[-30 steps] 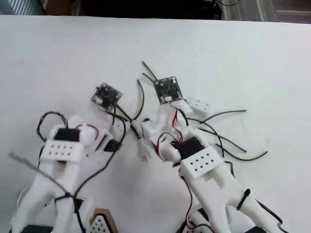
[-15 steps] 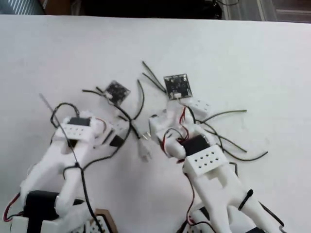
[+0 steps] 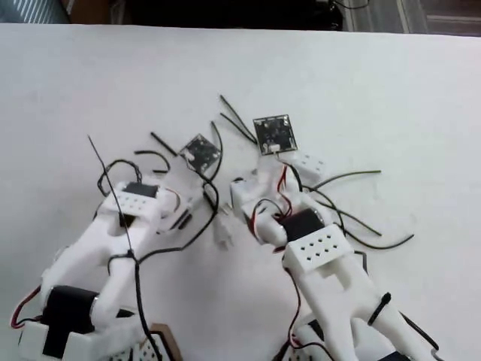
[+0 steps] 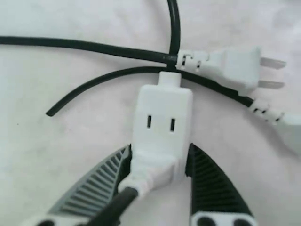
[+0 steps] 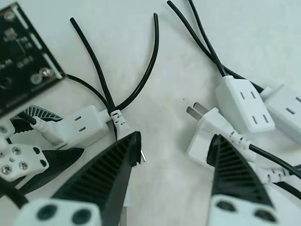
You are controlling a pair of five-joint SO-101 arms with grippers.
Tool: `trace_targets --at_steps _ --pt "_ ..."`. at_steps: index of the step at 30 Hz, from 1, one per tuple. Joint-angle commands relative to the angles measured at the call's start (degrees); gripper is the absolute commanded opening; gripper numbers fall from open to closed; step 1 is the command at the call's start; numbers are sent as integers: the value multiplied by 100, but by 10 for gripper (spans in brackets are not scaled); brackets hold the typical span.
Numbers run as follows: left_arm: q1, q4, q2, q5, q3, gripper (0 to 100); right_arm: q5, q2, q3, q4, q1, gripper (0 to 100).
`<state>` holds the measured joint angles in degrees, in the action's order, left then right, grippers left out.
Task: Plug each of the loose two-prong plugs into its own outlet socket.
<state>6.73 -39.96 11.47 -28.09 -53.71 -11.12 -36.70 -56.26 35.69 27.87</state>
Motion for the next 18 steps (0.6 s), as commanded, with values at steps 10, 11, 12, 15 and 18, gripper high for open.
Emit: trace_targets --at_steps 10,11,12,15,18 --pt "-145 -1978 2554 -44 229 22 -18 -154 26 -110 -66 230" --pt "-233 -2145 2958 -44 246 22 -18 -154 26 -110 -66 230" --pt "-312 -2330 3310 -44 308 22 -18 -154 26 -110 -66 230" --pt "-523 -2857 4233 -44 598 22 -35 -154 26 -110 -66 230" --pt "-673 -3244 4708 -44 932 22 -35 -163 26 -110 -66 230"
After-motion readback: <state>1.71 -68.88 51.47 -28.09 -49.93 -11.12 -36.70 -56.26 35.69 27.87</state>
